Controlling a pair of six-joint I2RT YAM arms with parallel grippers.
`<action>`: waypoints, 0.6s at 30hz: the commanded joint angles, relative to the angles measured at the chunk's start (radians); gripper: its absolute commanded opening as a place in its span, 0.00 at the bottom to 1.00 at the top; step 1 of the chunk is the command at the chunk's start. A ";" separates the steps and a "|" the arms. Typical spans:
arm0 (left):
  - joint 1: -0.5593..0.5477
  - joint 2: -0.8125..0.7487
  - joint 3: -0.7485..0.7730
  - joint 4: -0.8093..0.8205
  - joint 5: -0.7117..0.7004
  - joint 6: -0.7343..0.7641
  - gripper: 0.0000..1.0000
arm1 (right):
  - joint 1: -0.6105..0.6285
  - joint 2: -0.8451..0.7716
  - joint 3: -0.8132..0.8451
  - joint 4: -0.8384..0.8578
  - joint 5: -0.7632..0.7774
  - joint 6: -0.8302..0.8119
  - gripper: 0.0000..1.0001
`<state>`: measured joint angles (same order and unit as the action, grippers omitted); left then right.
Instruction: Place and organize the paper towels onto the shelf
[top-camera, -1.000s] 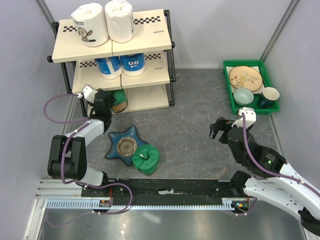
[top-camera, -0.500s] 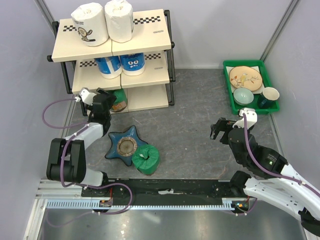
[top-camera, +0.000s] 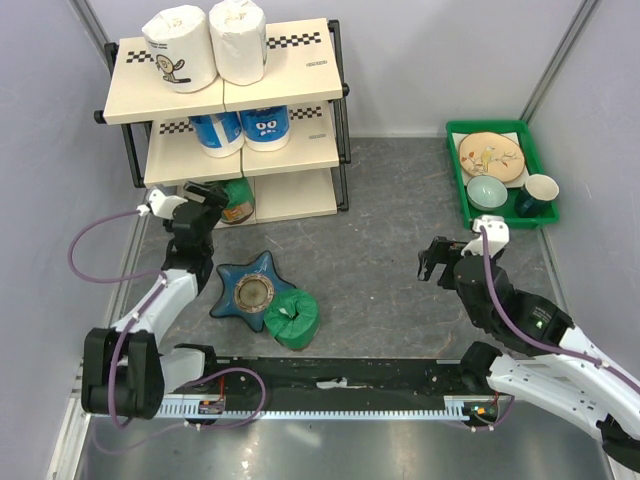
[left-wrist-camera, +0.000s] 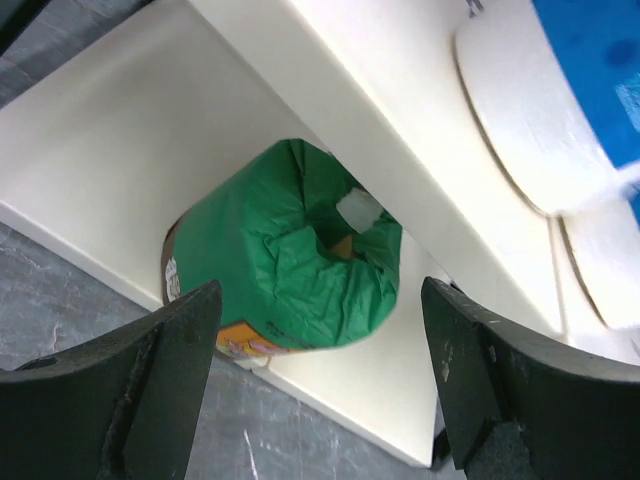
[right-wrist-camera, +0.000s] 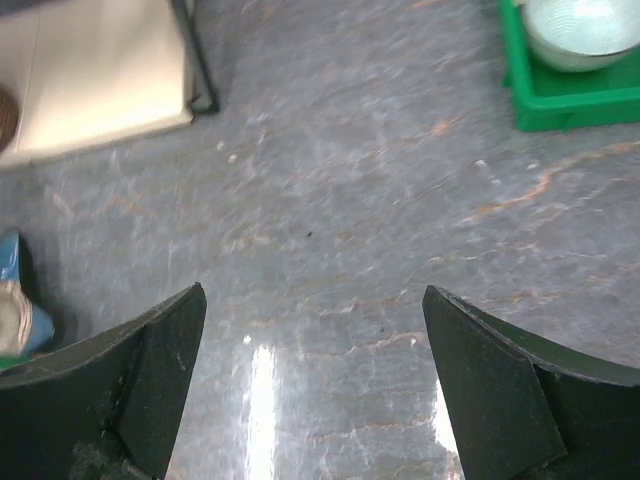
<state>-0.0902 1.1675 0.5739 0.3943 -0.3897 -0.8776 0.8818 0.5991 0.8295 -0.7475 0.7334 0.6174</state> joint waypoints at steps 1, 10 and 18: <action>0.004 -0.115 -0.006 -0.112 0.067 0.038 0.88 | 0.002 0.104 0.043 0.054 -0.155 -0.099 0.98; 0.004 -0.362 -0.006 -0.448 0.212 0.175 0.89 | 0.003 0.363 0.095 0.224 -0.472 -0.117 0.96; 0.004 -0.537 -0.066 -0.532 0.232 0.238 0.89 | 0.095 0.539 0.155 0.286 -0.589 -0.081 0.97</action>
<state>-0.0902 0.6640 0.5247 -0.0746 -0.1951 -0.7155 0.9085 1.0744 0.9295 -0.5381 0.2253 0.5175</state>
